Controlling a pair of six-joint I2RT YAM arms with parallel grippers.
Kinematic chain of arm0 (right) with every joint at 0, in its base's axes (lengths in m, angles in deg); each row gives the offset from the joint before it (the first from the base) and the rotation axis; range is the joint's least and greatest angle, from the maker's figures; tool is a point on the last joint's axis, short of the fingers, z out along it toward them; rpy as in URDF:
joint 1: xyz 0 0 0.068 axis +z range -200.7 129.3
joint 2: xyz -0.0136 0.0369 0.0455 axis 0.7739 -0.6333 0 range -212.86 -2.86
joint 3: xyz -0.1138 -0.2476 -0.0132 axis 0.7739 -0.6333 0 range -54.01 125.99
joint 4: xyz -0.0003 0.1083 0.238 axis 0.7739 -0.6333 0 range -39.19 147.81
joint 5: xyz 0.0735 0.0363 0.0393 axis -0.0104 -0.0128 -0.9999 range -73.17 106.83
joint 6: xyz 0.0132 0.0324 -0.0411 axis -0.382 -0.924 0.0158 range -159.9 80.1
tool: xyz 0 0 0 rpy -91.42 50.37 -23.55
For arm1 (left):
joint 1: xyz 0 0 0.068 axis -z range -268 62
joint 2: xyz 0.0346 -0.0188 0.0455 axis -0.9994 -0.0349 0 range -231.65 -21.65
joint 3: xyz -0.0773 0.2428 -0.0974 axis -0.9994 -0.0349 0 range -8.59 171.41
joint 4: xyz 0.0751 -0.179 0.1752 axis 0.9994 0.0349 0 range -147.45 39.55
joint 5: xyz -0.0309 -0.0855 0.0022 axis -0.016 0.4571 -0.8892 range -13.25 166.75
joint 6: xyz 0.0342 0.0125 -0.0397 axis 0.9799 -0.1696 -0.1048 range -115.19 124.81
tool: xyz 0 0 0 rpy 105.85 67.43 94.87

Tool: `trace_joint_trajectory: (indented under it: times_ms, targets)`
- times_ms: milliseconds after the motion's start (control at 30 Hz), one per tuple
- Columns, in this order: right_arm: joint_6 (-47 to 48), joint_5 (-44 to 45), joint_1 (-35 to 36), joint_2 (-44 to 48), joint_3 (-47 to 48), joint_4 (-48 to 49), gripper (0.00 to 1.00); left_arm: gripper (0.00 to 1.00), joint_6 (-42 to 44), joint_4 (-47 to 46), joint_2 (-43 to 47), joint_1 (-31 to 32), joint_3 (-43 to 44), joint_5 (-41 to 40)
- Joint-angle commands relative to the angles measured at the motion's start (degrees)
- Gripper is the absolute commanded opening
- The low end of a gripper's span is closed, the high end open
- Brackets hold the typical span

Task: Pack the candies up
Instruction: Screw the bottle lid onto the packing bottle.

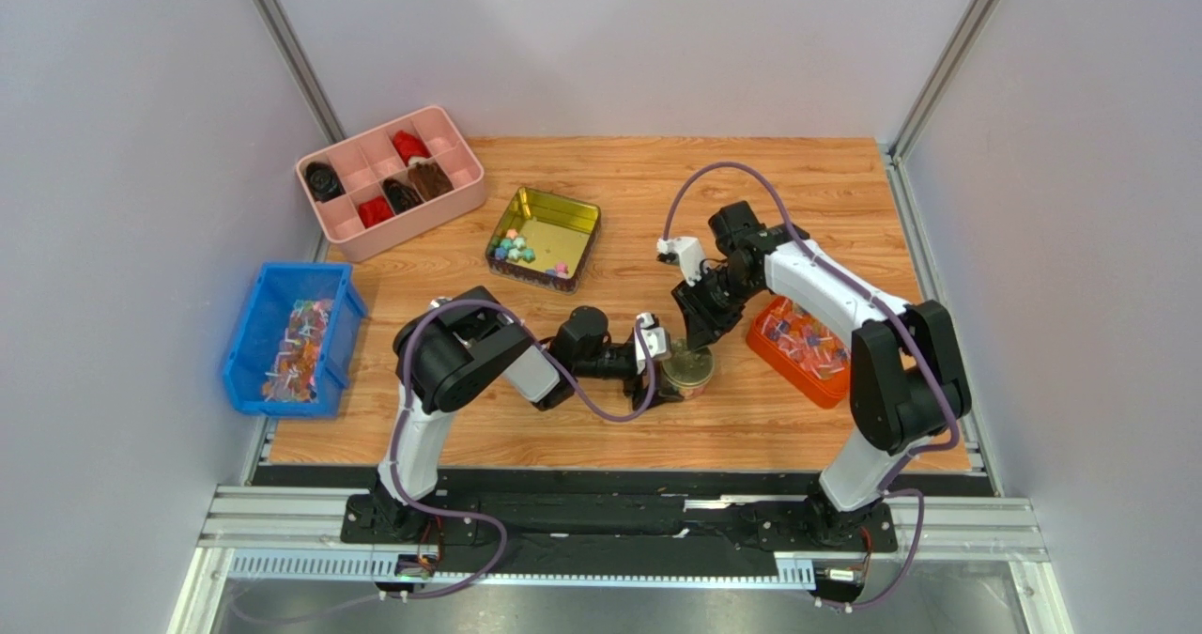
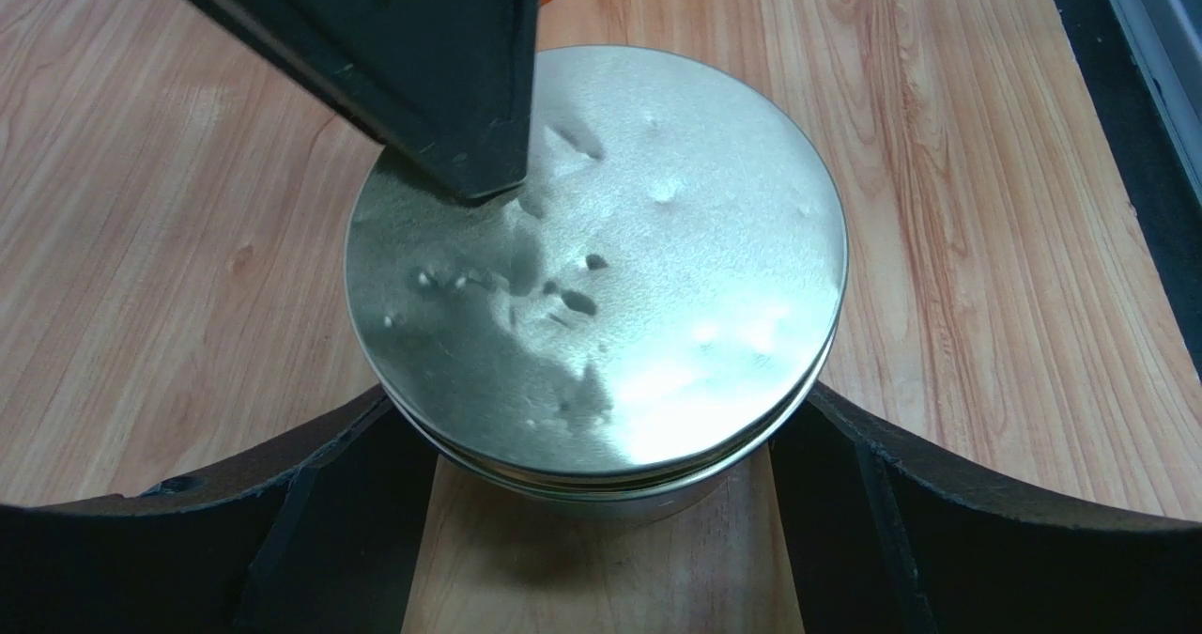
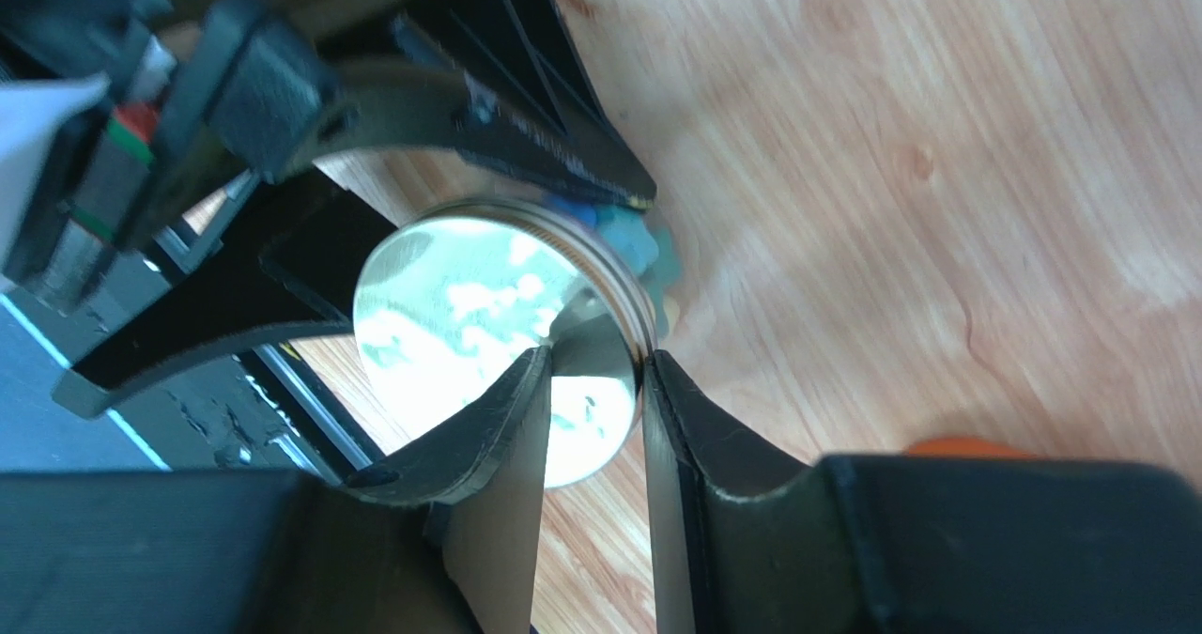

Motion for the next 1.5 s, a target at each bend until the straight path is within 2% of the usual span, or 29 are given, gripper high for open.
trace_joint_trajectory:
  times_ms: [0, 300, 567, 733, 900, 1067, 1200, 1467]
  targets:
    - [0.1, 0.6, 0.3, 4.5, -2.9, -2.4, 0.32, 0.0, 1.3, -2.9, 2.9, -0.6, 0.3, -2.2]
    - [0.1, 0.1, 0.4, 8.5, -6.3, -4.8, 0.31, 0.0, 1.2, -2.9, 3.0, -0.8, 0.3, -2.4]
    - [-0.1, 2.6, 0.4, 11.5, -3.2, -5.0, 0.31, 0.0, 1.1, -2.9, 3.0, -0.9, 0.4, -1.8]
    - [-0.4, 3.2, 0.4, 4.9, 3.2, -4.1, 0.31, 0.0, 1.0, -2.7, 2.8, -0.9, 0.5, -1.6]
    - [-0.3, 1.1, 0.5, -3.3, 12.4, -4.9, 0.32, 0.0, 1.2, -2.7, 3.0, -0.9, 0.4, -1.7]
    - [0.3, -1.1, 0.7, -10.0, 17.7, -6.8, 0.33, 0.0, 1.3, -2.8, 3.1, -0.9, 0.3, -1.7]
    - [1.1, -1.7, 0.6, -10.7, 17.1, -7.1, 0.33, 0.0, 1.3, -2.8, 3.1, -0.9, 0.3, -1.9]
    - [2.1, -1.0, 0.5, -7.1, 9.9, -6.7, 0.32, 0.0, 1.2, -2.7, 3.1, -0.9, 0.3, -2.1]
